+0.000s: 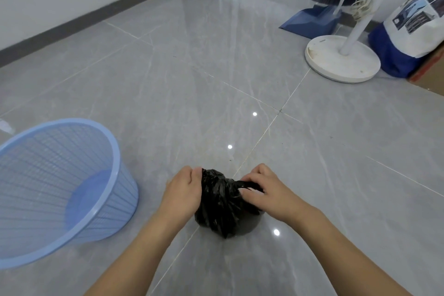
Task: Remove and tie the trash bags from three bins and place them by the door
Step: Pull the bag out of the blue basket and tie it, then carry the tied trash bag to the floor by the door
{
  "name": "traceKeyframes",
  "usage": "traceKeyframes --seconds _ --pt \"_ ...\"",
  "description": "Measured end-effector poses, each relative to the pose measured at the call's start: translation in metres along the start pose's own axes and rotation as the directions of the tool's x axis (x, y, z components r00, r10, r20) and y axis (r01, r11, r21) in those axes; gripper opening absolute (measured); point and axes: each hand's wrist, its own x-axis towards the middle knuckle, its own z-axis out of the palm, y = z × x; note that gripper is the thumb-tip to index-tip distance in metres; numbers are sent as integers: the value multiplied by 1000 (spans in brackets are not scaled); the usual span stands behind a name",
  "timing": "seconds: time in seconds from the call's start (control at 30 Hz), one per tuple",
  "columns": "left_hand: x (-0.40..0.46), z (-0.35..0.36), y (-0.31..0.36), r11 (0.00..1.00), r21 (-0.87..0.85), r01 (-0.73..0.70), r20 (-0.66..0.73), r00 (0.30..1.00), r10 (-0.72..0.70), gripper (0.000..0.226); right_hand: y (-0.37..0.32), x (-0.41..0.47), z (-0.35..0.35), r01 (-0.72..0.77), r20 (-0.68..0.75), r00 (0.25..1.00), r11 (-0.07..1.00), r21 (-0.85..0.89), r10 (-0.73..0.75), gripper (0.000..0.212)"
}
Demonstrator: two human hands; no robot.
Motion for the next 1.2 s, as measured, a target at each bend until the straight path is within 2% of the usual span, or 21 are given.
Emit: traceKeyframes --seconds 0.1,0.17,0.2,0.27,0.33,0.4,0.47,0.53,0.6,0.77,0.9,1.03,1.2 --pt "6 -2 0 983 -179 33 87 996 -18 26 -4 14 2 24 -38 999 979 -203 -32 10" --pt "10 -11 9 940 -325 103 178 983 -45 22 -16 23 -4 10 -95 995 977 -214 -31 14" --pt "12 -17 16 937 -333 100 173 984 -44 22 -26 26 -10 -2 -120 993 986 -165 -18 16" --pt "14 -33 35 954 -298 40 72 997 -20 18 -56 28 -22 -30 -151 988 999 -20 27 17" --pt "11 -61 68 957 -289 -26 -69 998 6 16 -100 24 -42 -40 -172 984 999 22 44 17" --pt "6 -105 114 957 -276 -95 -161 986 51 15 -154 16 -71 -34 -214 976 999 15 36 17" --pt "-4 -161 171 959 -245 -141 -186 978 97 13 -217 3 -109 -1 -277 961 1000 1 1 21" --pt "-19 -225 234 960 -233 -157 -186 976 114 10 -289 -17 -151 30 -329 944 999 -21 -36 25" --pt "-36 -296 304 959 -220 -176 -169 976 141 17 -369 -44 -199 53 -364 929 998 -33 -61 27" --pt "-97 -482 498 963 -168 -211 -80 976 200 23 -596 -138 -333 113 -448 888 994 -11 -106 28" --pt "-164 -604 637 917 -262 -301 -153 951 268 25 -747 -213 -419 154 -549 829 987 31 -112 27" --pt "-213 -647 701 893 -268 -362 -246 922 300 19 -814 -259 -462 226 -610 780 972 66 -140 27" --pt "-243 -631 734 875 -301 -379 -224 920 322 23 -822 -295 -487 279 -669 726 957 75 -159 25"
